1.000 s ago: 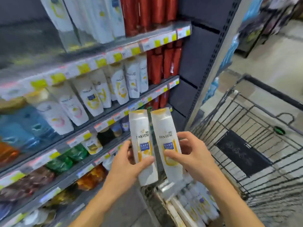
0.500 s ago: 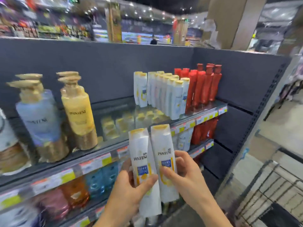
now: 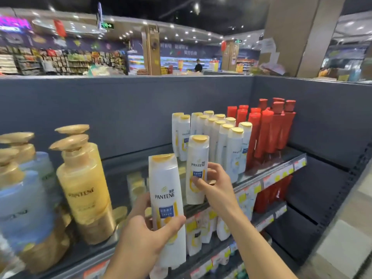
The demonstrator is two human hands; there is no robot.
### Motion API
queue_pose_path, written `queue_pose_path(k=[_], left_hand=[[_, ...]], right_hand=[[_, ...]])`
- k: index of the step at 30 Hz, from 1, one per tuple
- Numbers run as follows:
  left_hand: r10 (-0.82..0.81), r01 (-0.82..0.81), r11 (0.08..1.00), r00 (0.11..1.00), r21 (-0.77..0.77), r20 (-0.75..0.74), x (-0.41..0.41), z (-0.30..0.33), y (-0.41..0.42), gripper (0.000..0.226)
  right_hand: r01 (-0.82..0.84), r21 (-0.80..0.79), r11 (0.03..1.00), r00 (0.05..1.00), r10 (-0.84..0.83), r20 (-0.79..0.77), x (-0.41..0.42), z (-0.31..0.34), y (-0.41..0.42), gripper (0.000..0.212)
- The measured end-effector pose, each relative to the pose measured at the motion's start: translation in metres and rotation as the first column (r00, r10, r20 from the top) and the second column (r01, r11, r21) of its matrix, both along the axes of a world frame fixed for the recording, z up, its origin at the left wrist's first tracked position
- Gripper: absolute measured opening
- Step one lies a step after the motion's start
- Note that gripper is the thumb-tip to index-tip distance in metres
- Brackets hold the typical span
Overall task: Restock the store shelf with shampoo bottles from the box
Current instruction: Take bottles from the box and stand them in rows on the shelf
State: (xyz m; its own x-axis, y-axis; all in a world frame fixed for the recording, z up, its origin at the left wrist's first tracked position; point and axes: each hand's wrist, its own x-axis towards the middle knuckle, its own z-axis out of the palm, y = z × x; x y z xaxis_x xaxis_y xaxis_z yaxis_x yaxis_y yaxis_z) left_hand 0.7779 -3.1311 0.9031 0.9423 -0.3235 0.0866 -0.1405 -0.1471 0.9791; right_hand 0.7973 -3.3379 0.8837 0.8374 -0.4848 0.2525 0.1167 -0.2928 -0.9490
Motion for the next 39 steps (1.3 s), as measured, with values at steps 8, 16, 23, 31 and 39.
queue_pose_path(k=[8, 16, 23, 31, 39], left_hand=[[0.108, -0.113, 0.989, 0.993, 0.094, 0.053, 0.075, 0.02, -0.056, 0.052], [0.114, -0.118, 0.989, 0.992, 0.087, 0.047, 0.106, 0.019, -0.087, 0.058], [0.043, -0.046, 0.998, 0.997, 0.049, 0.069, 0.113, 0.022, -0.093, 0.045], [0.016, -0.017, 1.0, 0.998, 0.02, 0.056, 0.117, 0.019, -0.094, 0.045], [0.014, -0.015, 1.0, 0.998, 0.021, 0.054, 0.121, 0.015, -0.088, 0.049]], right_hand=[[-0.083, -0.034, 0.996, 0.996, 0.082, -0.027, 0.123, -0.035, -0.054, 0.04], [0.039, -0.269, 0.962, 0.999, -0.037, 0.011, 0.172, -0.057, -0.068, 0.06], [0.205, -0.387, 0.899, 0.978, -0.203, 0.046, 0.162, -0.064, -0.053, 0.062], [0.15, -0.517, 0.843, 0.945, -0.276, -0.175, 0.166, -0.072, -0.04, 0.034], [0.113, -0.292, 0.95, 0.964, -0.176, -0.197, 0.172, -0.05, -0.058, 0.044]])
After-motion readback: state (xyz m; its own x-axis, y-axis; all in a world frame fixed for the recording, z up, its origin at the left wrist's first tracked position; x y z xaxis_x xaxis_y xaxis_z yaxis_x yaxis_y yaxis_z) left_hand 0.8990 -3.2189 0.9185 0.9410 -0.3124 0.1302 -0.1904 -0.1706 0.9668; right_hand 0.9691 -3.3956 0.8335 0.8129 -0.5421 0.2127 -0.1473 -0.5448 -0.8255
